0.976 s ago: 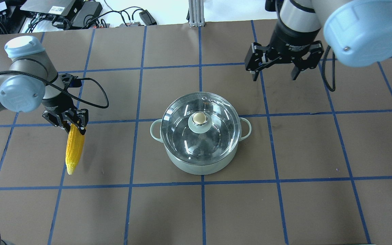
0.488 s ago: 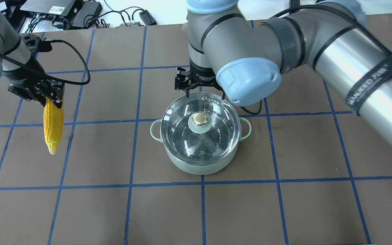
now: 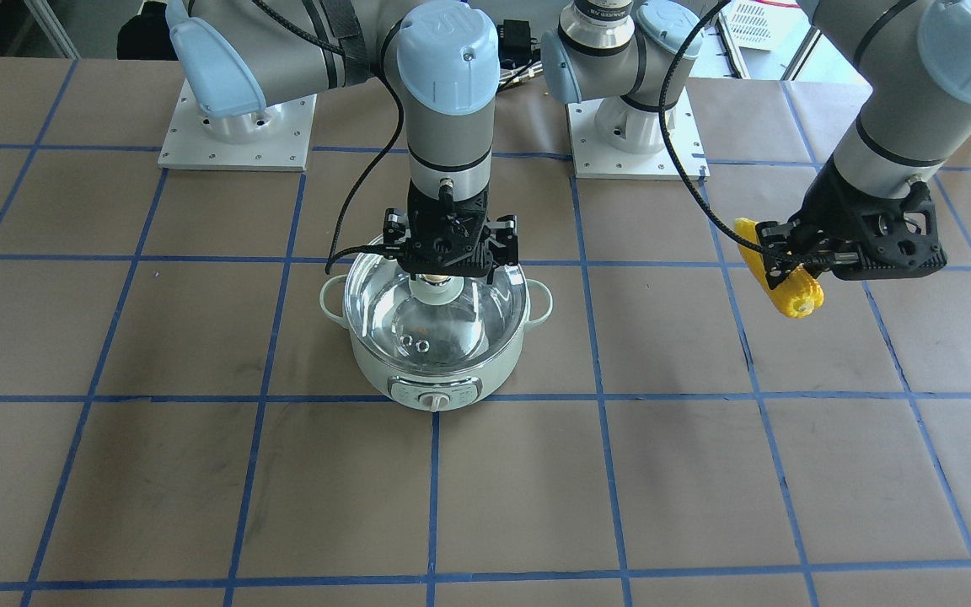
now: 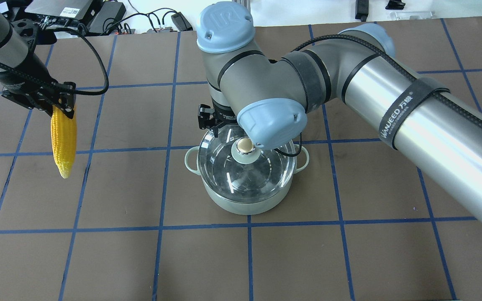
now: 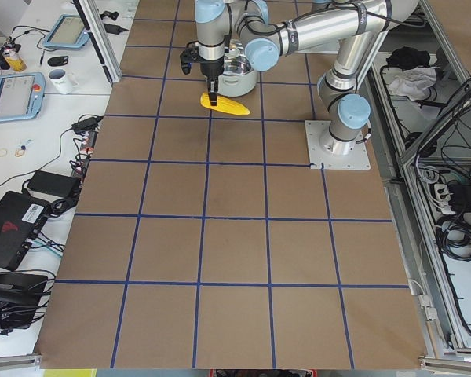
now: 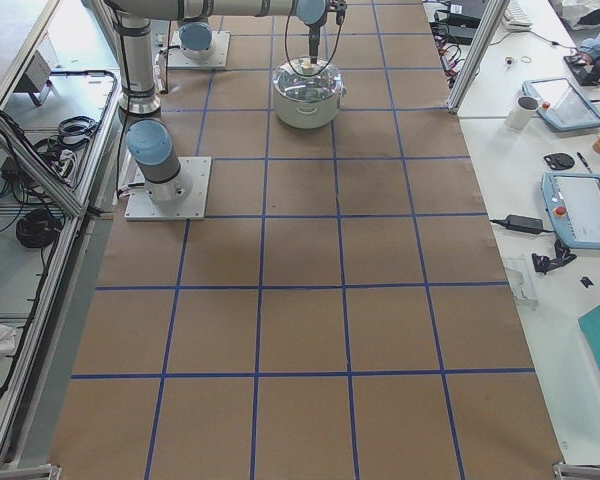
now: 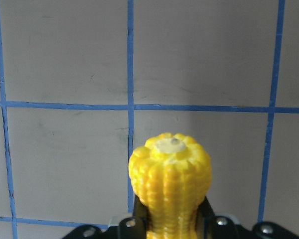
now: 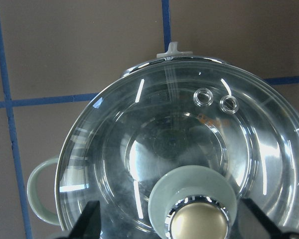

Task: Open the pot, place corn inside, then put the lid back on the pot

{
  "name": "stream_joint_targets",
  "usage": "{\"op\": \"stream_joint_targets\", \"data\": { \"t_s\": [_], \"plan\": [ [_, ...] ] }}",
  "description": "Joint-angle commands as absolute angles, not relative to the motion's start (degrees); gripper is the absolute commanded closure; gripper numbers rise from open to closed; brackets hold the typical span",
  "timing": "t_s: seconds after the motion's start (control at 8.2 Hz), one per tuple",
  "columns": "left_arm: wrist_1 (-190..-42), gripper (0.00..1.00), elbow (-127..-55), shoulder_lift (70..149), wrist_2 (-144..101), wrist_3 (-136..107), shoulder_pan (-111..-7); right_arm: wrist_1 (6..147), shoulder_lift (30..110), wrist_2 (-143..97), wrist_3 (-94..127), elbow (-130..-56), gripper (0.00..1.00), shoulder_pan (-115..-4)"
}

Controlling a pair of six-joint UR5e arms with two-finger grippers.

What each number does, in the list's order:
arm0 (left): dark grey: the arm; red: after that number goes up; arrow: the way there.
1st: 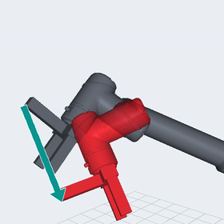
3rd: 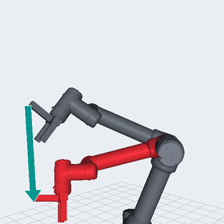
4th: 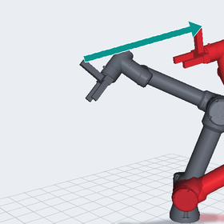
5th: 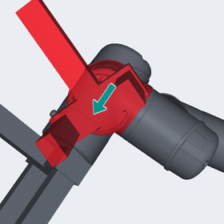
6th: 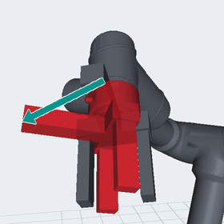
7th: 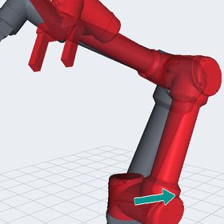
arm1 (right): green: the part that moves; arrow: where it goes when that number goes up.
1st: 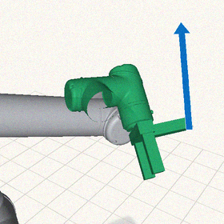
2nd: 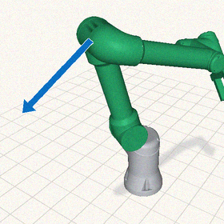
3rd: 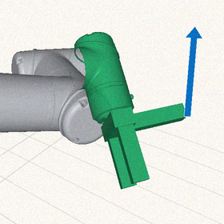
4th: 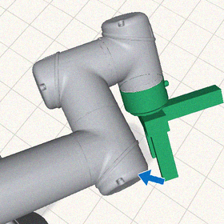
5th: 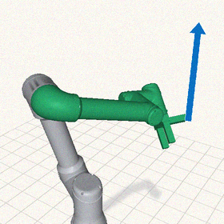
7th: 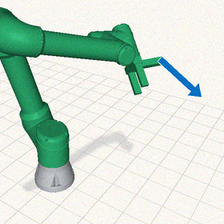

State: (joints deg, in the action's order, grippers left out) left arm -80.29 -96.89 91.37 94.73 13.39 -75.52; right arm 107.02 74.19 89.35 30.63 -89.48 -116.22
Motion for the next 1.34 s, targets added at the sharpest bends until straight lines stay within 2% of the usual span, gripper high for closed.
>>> {"op": "stream_joint_targets", "data": {
  "t_s": [0.0, 0.73, 0.85, 1.1, 1.22],
  "plan": [
    [-79.81, 1.0, -96.86, 91.93, 94.31, 12.14, -79.62, 106.88, 73.65, 89.47, 29.7, -90.0, 0.05, -116.19],
    [-79.45, 1.0, -97.03, 92.46, 93.69, 9.14, -80.86, 106.26, 73.48, 89.65, 30.32, -91.76, 0.13, -115.49],
    [-78.76, 1.0, -97.03, 92.55, 93.69, 9.14, -81.73, 106.0, 73.56, 89.56, 30.5, -91.76, 0.2, -115.4],
    [-78.49, 1.0, -97.12, 92.64, 93.69, 8.18, -82.61, 105.56, 73.56, 89.39, 31.29, -91.67, 0.49, -115.4],
    [-78.49, 1.0, -96.95, 92.64, 93.6, 7.74, -83.23, 105.56, 73.65, 89.3, 31.38, -91.67, 0.55, -115.23]
  ]
}}
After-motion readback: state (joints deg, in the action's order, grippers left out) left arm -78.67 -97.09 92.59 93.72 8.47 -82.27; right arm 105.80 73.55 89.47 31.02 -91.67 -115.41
